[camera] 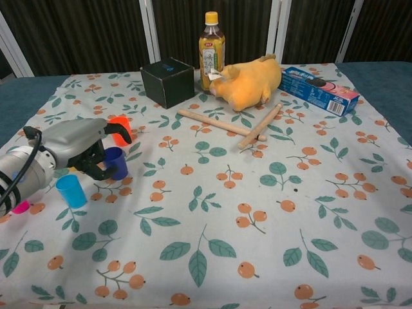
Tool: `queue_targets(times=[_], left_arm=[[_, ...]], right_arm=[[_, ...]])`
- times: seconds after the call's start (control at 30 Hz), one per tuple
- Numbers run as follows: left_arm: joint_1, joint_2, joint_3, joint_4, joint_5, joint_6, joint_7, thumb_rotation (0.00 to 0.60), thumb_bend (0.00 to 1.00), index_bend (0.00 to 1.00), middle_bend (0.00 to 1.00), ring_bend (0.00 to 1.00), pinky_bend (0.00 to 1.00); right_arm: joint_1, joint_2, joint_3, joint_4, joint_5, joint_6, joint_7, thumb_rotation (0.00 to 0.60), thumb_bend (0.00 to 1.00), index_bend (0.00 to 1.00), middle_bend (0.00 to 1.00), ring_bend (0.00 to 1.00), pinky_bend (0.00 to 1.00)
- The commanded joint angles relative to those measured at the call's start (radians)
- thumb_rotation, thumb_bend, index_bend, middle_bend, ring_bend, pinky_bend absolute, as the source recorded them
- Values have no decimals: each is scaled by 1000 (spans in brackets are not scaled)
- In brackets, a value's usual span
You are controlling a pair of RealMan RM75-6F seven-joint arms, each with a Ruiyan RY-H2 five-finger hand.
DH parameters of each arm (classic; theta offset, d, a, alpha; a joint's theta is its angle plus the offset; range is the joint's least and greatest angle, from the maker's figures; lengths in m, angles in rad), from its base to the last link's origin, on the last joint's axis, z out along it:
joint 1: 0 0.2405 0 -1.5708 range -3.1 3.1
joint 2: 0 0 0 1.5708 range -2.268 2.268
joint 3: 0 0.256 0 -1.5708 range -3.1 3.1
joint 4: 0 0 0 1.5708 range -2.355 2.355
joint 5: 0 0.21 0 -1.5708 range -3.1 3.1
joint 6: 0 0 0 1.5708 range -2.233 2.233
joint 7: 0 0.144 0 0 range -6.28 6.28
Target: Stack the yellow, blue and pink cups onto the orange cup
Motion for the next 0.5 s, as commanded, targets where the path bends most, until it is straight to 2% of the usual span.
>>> queue_targets(times=[0.03,0.5], left_arm=[[0,7,3,0,-8,3,6,600,378,298,1000,1000,1000],[-8,35,18,-6,-36,0,19,600,377,395,1000,1000,1000]], right_arm=[[0,0,0,0,0,0,0,600,107,0,0,0,0],[-1,-2,0,0,1,1,-4,600,107,0,0,0,0]])
